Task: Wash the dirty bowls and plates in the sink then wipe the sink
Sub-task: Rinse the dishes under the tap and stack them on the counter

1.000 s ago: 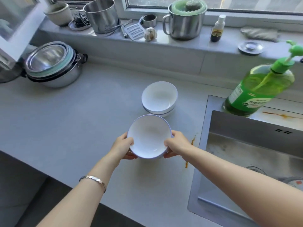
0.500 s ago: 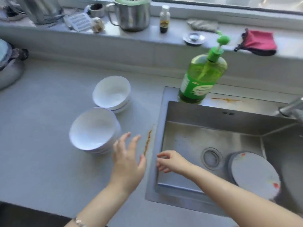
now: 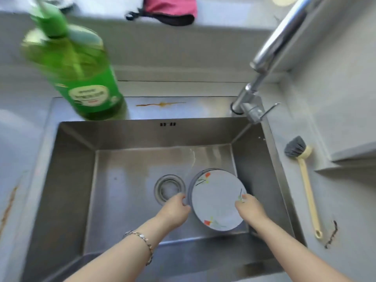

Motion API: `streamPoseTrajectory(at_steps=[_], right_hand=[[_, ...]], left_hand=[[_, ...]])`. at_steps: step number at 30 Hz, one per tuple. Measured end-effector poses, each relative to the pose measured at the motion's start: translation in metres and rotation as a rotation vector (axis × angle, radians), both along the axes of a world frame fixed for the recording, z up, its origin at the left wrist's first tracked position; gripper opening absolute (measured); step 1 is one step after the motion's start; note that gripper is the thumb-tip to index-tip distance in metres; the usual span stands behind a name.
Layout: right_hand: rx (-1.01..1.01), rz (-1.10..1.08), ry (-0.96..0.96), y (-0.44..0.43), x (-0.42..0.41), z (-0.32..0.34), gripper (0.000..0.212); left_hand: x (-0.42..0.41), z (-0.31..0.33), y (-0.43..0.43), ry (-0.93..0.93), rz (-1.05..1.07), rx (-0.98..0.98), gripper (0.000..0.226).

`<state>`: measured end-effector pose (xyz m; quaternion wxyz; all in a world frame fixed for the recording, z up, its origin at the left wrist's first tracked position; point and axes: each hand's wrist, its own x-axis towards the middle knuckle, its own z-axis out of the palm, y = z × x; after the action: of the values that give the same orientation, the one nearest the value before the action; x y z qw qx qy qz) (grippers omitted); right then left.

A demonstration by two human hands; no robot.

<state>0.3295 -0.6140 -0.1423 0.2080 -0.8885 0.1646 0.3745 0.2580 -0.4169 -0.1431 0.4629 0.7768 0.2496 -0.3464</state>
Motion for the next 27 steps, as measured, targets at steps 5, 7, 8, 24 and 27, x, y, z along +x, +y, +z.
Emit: streamPoseTrajectory(at_steps=[5, 7, 8, 24, 27], right_hand=[[-0.109, -0.062, 0.089, -0.023, 0.032, -0.052, 0.034], [-0.132, -0.088, 0.081, -0.027, 0.034, -0.068, 0.03], [-0.146, -0.116, 0.066, -0.028, 0.035, -0.073, 0.027], [0.181, -0.182, -0.24, -0.026, 0.023, -0.064, 0.024], [0.296, -0.143, -0.364, -0.015, 0.025, -0.032, 0.027]], left_hand=[[0.046, -0.065, -0.033, 0.113, 0.128, 0.051, 0.043], [0.055, -0.085, -0.038, 0.128, 0.16, 0.025, 0.037], [0.058, -0.092, -0.039, 0.127, 0.184, 0.01, 0.035], [0.042, -0.06, -0.014, -0.009, 0.4, -0.04, 0.033], [0.037, -0.025, -0.002, -0.147, 0.457, -0.047, 0.033]])
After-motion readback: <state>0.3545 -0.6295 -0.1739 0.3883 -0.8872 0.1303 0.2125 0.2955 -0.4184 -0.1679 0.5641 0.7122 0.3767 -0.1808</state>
